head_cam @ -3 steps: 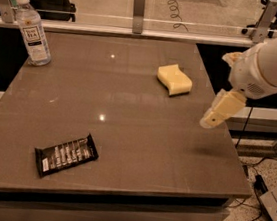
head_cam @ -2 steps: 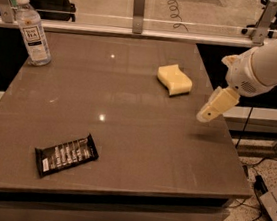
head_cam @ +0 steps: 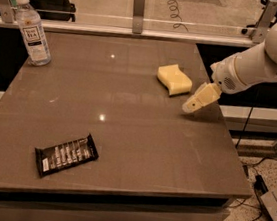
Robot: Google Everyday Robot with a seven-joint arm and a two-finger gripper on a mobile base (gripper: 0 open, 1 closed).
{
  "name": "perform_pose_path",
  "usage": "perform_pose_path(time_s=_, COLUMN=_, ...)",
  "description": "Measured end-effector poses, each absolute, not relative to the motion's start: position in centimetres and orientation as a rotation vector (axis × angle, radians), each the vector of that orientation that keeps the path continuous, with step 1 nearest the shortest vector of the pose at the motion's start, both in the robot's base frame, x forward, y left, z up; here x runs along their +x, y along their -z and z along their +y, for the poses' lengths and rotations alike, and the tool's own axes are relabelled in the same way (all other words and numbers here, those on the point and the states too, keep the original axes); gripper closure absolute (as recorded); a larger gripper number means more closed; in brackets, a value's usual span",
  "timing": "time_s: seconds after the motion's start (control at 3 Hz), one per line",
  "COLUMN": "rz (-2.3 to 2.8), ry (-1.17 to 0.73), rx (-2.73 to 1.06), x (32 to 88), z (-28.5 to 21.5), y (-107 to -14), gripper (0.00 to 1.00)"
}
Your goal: Move sponge near blue plastic bottle
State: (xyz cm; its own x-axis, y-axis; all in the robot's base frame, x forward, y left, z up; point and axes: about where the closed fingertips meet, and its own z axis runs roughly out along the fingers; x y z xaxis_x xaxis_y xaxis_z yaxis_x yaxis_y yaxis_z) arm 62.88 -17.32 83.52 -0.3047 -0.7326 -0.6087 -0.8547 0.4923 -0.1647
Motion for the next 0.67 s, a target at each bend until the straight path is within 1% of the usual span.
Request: perform_pose_path(time_s=0.67, rz=2.129, ry=-0.462, rx=-1.216, x=66.2, z=-13.4, y=-84.5, gripper=0.0)
